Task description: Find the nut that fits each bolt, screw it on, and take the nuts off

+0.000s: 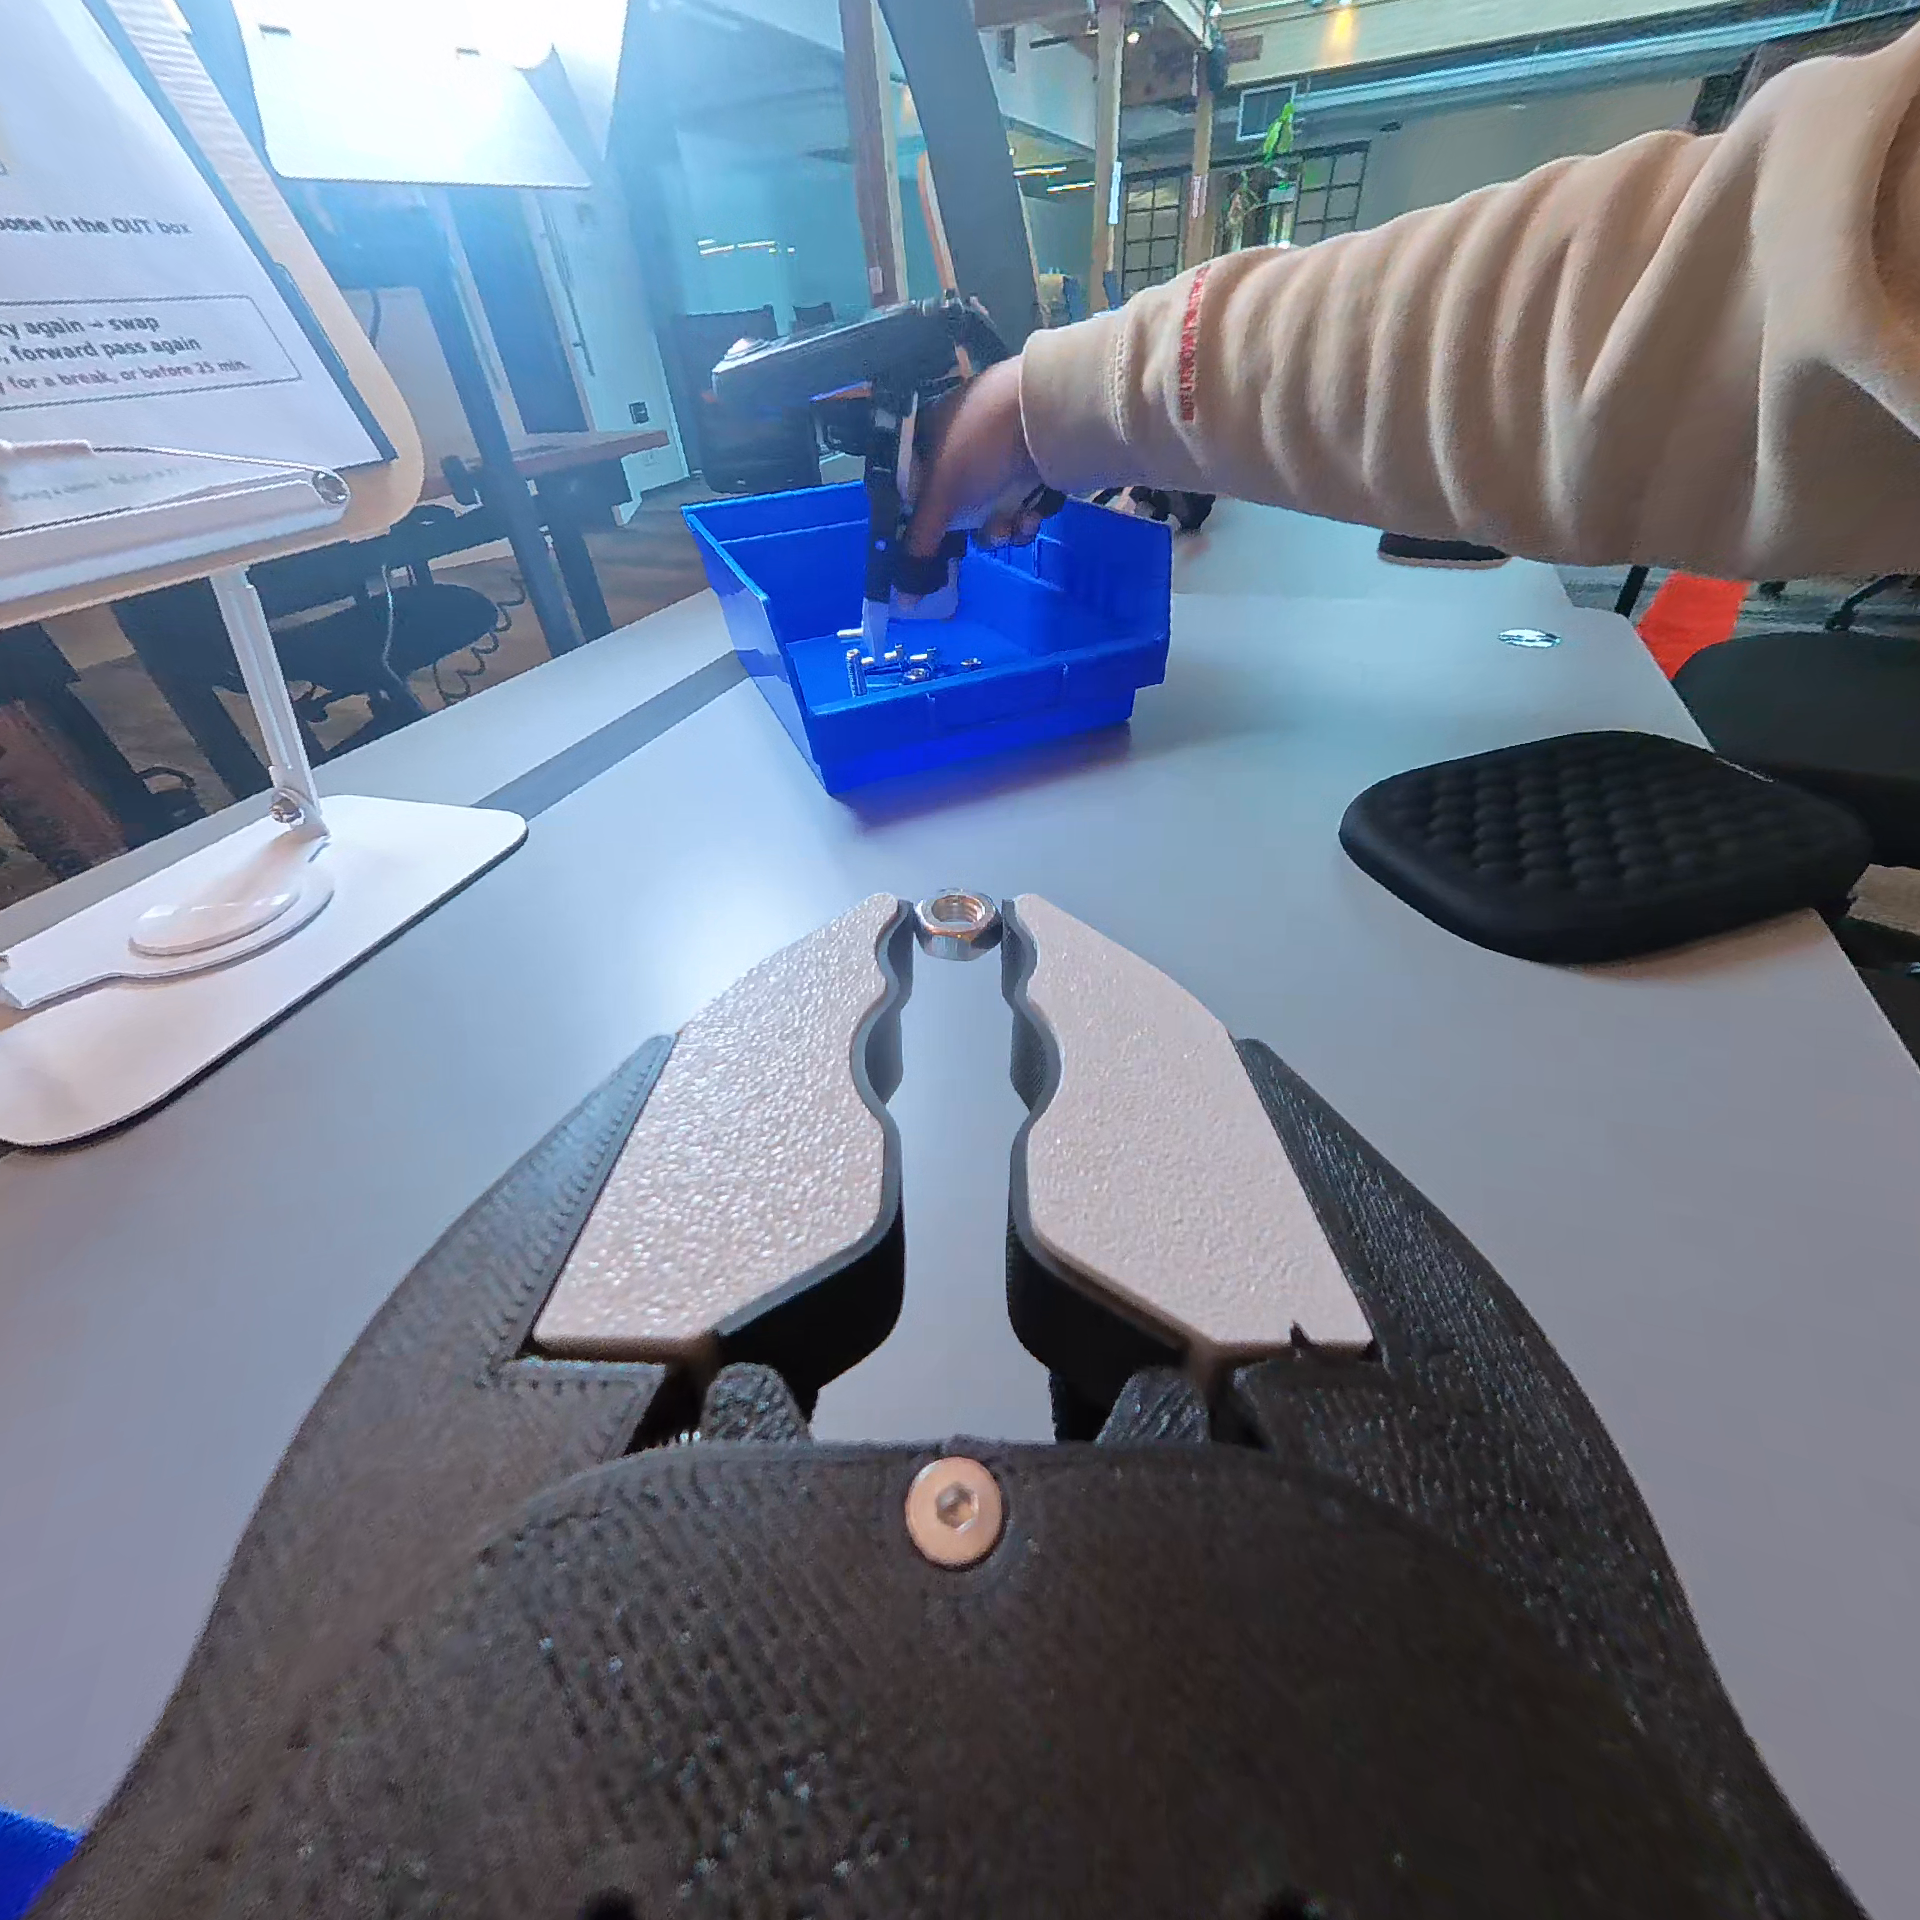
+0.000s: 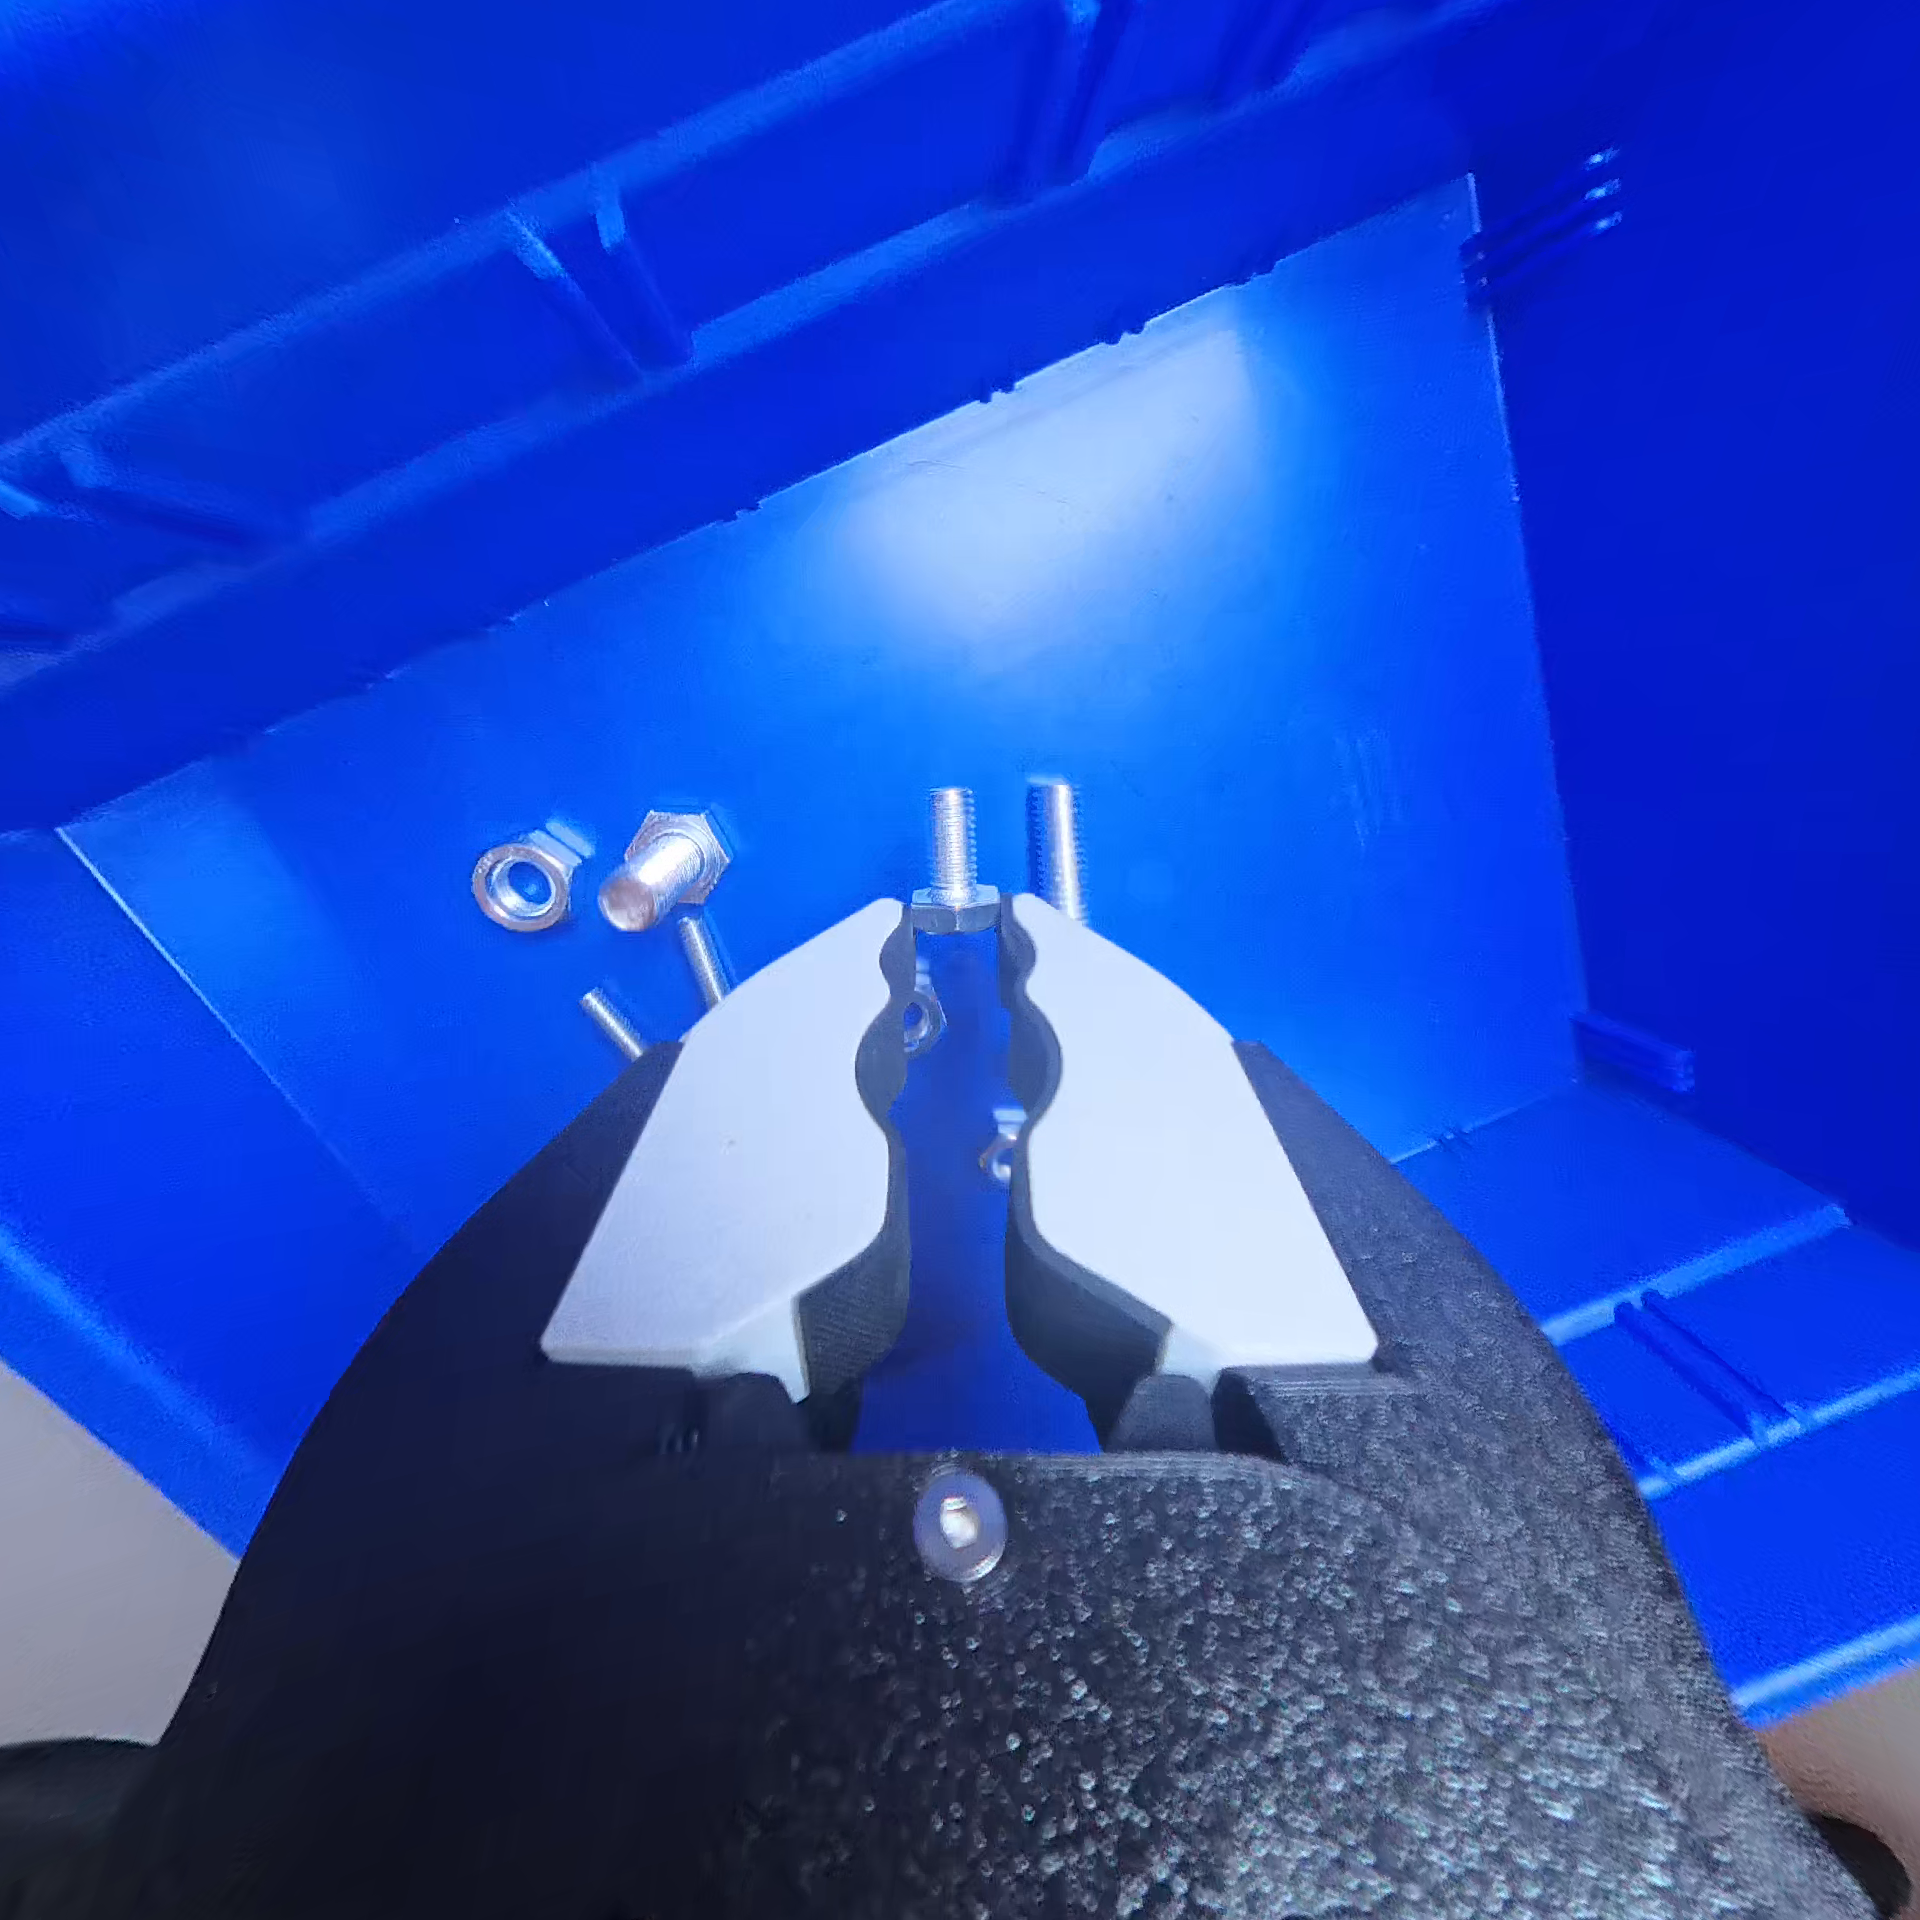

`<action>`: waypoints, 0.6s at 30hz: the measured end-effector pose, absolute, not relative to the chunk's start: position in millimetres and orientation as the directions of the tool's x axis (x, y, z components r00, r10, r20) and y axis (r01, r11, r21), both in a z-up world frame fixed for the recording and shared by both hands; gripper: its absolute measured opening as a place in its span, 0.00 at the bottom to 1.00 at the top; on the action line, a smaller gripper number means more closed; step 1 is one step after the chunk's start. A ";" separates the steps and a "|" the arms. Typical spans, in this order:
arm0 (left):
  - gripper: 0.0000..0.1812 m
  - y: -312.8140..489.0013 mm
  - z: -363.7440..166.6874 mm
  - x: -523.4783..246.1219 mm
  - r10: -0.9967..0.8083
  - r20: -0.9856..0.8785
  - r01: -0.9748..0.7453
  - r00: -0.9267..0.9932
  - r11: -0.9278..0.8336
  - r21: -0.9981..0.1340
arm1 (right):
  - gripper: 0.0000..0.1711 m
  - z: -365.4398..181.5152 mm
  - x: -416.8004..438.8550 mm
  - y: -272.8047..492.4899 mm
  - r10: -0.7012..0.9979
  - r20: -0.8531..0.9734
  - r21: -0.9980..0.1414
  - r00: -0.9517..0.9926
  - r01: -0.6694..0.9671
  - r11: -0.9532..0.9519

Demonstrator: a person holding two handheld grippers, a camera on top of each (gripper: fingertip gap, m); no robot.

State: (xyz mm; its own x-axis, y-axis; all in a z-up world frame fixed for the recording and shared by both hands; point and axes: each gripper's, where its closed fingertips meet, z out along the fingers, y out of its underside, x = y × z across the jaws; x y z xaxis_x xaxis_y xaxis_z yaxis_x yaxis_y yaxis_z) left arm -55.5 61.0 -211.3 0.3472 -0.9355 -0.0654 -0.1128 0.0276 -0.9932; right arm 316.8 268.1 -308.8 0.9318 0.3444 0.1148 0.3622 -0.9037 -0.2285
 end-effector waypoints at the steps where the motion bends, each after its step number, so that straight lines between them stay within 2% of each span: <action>1: 0.09 61.3 -212.1 -55.3 -0.936 -0.062 -0.114 0.346 0.024 -0.993 | 0.09 -313.7 315.5 268.8 0.341 0.110 -0.220 0.934 0.357 -0.908; 4: 0.09 61.1 -214.2 -54.6 -0.937 -0.063 -0.121 0.343 0.023 -0.992 | 0.09 -320.5 313.4 271.1 0.334 0.109 -0.235 0.936 0.351 -0.906; 6: 0.09 60.4 -214.5 -54.0 -0.937 -0.070 -0.125 0.341 0.028 -0.992 | 0.13 -311.3 311.4 272.6 0.334 0.107 -0.273 0.936 0.351 -0.896; 10: 0.09 59.0 -215.4 -52.5 -0.935 -0.095 -0.140 0.341 0.049 -0.989 | 0.17 -256.0 282.9 273.5 0.386 0.100 -0.474 0.917 0.385 -0.792; 14: 0.09 56.2 -218.3 -49.2 -0.938 -0.106 -0.156 0.329 0.056 -0.986 | 0.19 -216.0 260.9 258.9 0.423 0.163 -0.551 0.891 0.438 -0.710; 18: 0.09 54.4 -214.8 -49.0 -0.931 -0.140 -0.162 0.338 0.089 -0.983 | 0.18 -194.7 186.5 222.3 0.564 0.018 -0.685 0.826 0.421 -0.594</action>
